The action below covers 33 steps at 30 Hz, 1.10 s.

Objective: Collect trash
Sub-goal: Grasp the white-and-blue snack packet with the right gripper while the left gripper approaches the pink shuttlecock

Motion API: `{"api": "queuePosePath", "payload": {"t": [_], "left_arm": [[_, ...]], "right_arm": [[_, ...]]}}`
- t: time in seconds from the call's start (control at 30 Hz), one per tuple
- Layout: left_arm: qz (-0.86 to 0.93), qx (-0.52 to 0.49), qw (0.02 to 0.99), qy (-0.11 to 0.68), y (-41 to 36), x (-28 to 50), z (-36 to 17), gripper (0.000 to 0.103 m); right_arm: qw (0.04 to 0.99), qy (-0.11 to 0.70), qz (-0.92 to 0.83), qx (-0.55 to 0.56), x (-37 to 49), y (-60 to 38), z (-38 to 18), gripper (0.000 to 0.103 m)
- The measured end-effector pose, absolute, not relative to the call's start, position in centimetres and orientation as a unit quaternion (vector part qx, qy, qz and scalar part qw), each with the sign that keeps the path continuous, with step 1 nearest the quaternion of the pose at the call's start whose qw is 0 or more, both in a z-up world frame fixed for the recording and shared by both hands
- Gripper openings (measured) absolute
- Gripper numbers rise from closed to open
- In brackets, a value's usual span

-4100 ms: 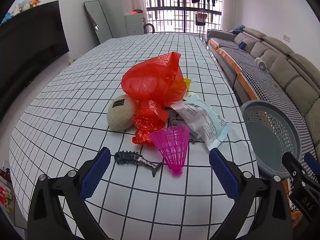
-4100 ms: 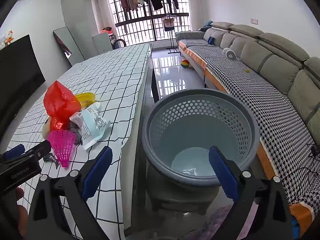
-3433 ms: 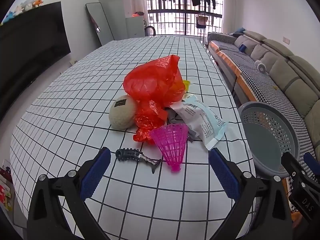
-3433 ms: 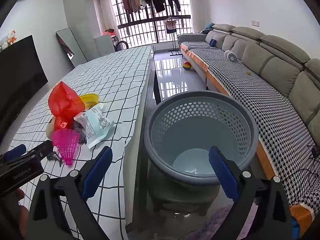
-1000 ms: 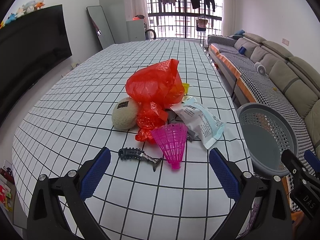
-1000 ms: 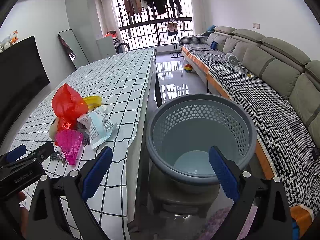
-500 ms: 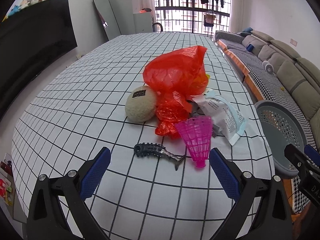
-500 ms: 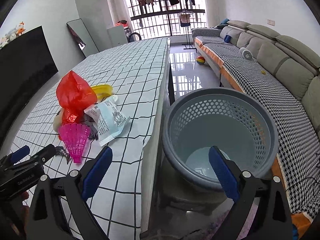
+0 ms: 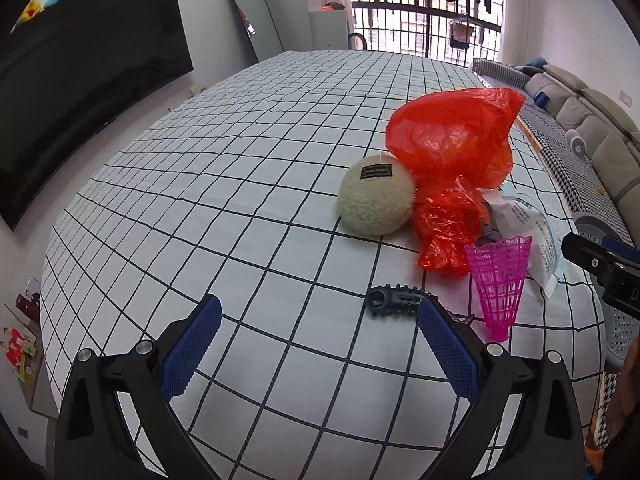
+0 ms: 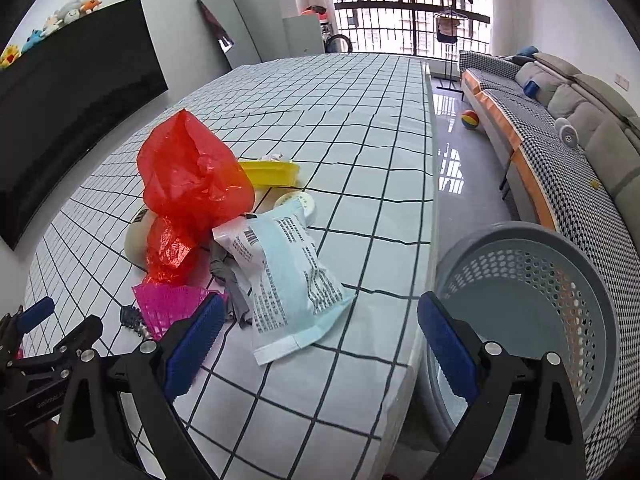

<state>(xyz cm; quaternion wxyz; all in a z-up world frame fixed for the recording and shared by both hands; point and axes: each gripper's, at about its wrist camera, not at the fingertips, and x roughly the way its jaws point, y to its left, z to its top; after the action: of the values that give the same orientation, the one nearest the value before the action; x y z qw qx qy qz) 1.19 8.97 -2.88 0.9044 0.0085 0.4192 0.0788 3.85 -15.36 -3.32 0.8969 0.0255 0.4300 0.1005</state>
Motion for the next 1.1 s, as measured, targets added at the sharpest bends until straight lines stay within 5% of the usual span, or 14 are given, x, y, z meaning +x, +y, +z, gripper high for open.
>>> {"api": "queuePosePath", "payload": {"t": [0.47, 0.53, 0.7, 1.1], "left_arm": [[0.055, -0.015, 0.905, 0.421, 8.4, 1.1, -3.1, 0.097], [0.050, -0.016, 0.905, 0.421, 8.1, 1.0, -3.1, 0.097], [0.041, -0.008, 0.905, 0.423, 7.2, 1.1, -3.1, 0.097], [0.006, -0.017, 0.906, 0.423, 5.1, 1.0, -2.8, 0.097]], "right_arm": [[0.873, 0.469, 0.128, -0.040, 8.2, -12.5, -5.2, 0.092], [0.872, 0.471, 0.131, -0.043, 8.3, -12.2, -5.2, 0.087], [0.863, 0.481, 0.144, -0.050, 8.5, -11.8, -5.7, 0.054], [0.887, 0.449, 0.106, 0.002, 4.2, -15.4, -3.5, 0.051]]}}
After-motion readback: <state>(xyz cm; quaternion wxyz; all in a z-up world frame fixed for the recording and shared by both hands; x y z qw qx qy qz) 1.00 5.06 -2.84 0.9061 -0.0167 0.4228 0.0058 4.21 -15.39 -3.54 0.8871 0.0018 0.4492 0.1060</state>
